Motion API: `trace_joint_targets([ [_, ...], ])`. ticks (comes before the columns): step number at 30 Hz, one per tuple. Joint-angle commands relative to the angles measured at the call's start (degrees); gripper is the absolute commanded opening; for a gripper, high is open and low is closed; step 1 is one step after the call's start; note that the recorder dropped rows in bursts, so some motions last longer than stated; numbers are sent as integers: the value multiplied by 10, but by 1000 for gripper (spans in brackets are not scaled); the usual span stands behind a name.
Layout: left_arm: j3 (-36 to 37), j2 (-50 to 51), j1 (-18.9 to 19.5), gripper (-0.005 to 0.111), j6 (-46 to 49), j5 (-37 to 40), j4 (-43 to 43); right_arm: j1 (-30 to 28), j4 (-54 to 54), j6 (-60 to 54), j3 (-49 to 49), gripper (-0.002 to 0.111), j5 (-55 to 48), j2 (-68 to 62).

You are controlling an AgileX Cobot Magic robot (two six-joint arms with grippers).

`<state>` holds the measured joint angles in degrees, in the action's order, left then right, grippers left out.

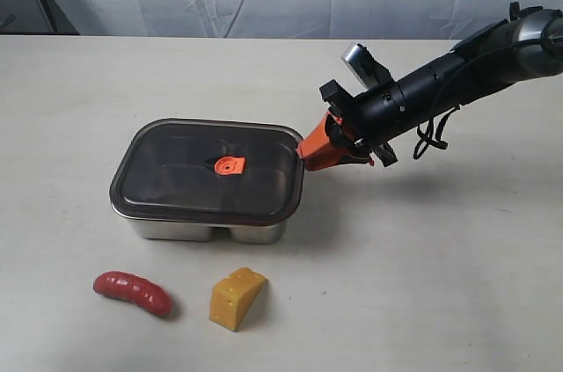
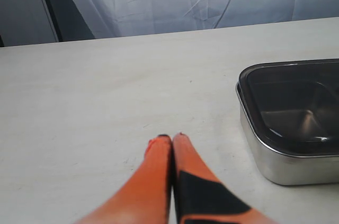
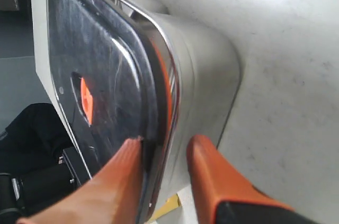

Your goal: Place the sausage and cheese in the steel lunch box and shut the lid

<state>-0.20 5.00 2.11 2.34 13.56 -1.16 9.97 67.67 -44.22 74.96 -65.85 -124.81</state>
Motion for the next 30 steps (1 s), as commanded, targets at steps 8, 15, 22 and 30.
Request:
trace_joint_targets([
  [8, 2, -4, 0, 0, 0, 1, 2, 18, 16, -1, 2, 49, 28, -1],
  [15, 2, -4, 0, 0, 0, 1, 2, 33, 25, 0, 2, 48, 44, -1],
  [22, 2, -4, 0, 0, 0, 1, 2, 33, 25, 8, 2, 21, 37, -1],
  [30, 2, -4, 0, 0, 0, 1, 2, 33, 23, 12, 2, 19, 8, 1],
])
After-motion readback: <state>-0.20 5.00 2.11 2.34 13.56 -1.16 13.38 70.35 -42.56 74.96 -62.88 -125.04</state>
